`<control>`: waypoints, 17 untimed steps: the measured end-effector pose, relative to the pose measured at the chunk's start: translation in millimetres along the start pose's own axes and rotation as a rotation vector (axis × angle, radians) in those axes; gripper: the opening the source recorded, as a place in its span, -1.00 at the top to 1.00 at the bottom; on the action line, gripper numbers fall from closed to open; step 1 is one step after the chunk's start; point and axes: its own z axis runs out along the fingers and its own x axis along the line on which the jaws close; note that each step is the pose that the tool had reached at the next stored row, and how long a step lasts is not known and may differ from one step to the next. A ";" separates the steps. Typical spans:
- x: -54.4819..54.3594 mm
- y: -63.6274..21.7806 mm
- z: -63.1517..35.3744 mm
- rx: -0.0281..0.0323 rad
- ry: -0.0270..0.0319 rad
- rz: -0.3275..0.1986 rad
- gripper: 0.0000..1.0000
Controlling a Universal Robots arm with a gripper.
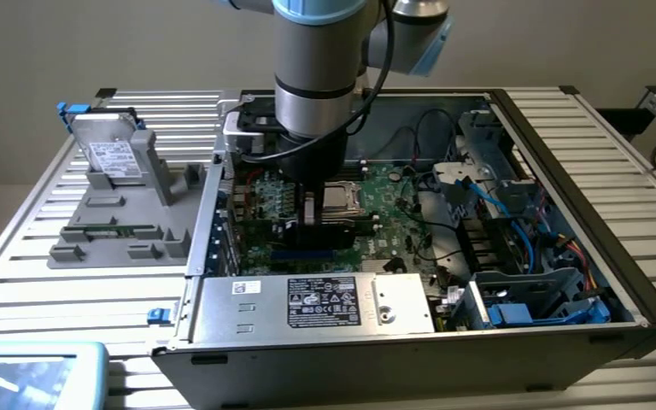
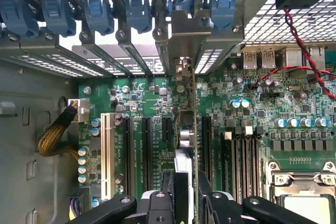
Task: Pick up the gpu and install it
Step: 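Insert the gpu into the slot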
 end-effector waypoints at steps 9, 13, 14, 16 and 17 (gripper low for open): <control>0.1 0.3 1.0 -0.0024 0.0000 0.000 0.44; 0.6 0.3 1.6 -0.0023 -0.0001 0.000 0.44; 0.7 0.3 1.6 -0.0023 0.0000 0.000 0.44; 0.7 0.2 1.6 -0.0024 0.0001 0.000 0.44; 0.7 0.2 1.6 -0.0024 0.0001 0.000 0.44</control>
